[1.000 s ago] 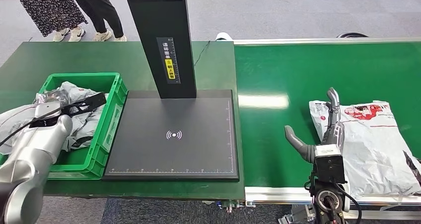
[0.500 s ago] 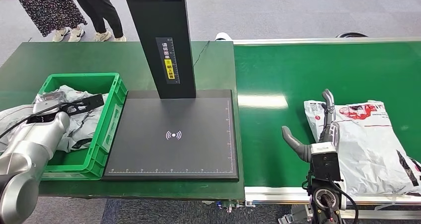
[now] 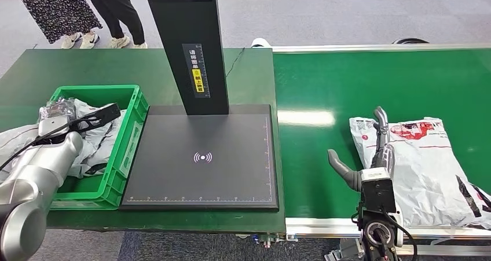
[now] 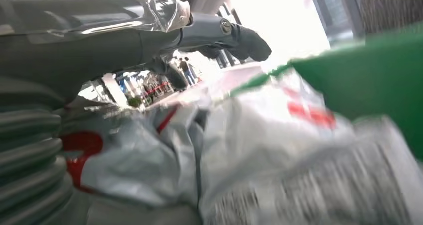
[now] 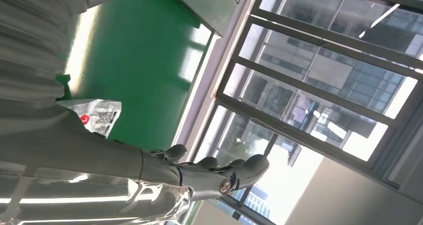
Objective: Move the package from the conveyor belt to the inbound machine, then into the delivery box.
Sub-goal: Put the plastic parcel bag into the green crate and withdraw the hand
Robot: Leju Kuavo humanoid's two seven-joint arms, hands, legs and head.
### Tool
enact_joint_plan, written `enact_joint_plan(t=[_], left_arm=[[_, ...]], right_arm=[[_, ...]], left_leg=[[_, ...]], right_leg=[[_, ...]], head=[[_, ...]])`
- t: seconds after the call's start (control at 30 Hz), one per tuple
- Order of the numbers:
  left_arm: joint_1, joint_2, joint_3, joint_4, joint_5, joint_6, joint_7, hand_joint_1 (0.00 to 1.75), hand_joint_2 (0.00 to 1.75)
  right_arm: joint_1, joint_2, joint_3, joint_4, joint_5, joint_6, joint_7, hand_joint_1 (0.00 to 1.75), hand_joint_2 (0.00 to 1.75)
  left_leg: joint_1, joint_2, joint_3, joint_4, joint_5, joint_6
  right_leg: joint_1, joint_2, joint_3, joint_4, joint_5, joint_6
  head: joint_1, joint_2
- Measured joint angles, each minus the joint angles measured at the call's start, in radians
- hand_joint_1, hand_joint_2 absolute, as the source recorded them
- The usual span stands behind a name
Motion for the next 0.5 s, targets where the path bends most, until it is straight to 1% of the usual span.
enact_joint_plan(t=[0.13,0.2,0.23,0.37,0.5], left_arm=[[0.024,-0.002,0.032,-0.013,0.031,0.19,-0.023,0.0,1.75],[0.038,-0.002,0.05,-0.02,0.045,0.27,-0.042,0.0,1.75],[0.044,-0.002,0.058,-0.023,0.05,0.296,-0.048,0.0,1.75],[0.063,-0.002,0.077,-0.033,0.06,0.342,-0.062,0.0,1.75],[0.085,-0.002,0.093,-0.048,0.073,0.407,-0.086,0.0,1.75]], right_arm=[[0.001,0.001,0.005,0.0,0.0,0.0,0.0,0.0,1.75],[0.0,0.001,0.01,0.0,0.0,0.0,0.0,0.0,1.75],[0.0,0.001,0.012,0.0,0.0,0.0,0.0,0.0,1.75],[-0.001,0.001,0.017,0.0,0.0,0.0,0.0,0.0,1.75],[-0.001,0.001,0.022,0.0,0.0,0.0,0.001,0.0,1.75]], left_leg=[[0.0,0.0,0.0,0.0,0.0,0.0],[0.0,0.0,0.0,0.0,0.0,0.0],[0.0,0.0,0.0,0.0,0.0,0.0],[0.0,-0.001,0.0,0.0,0.0,0.0],[0.0,-0.001,0.0,0.0,0.0,0.0]], right_leg=[[0.0,0.0,0.0,0.0,0.0,0.0],[0.0,0.0,0.0,0.0,0.0,0.0],[0.0,0.0,0.0,0.0,0.0,0.0],[0.0,0.0,0.0,0.0,0.0,0.0],[0.0,0.0,0.0,0.0,0.0,0.0]], head=[[0.0,0.0],[0.0,0.0],[0.0,0.0],[0.0,0.0],[0.0,0.0]])
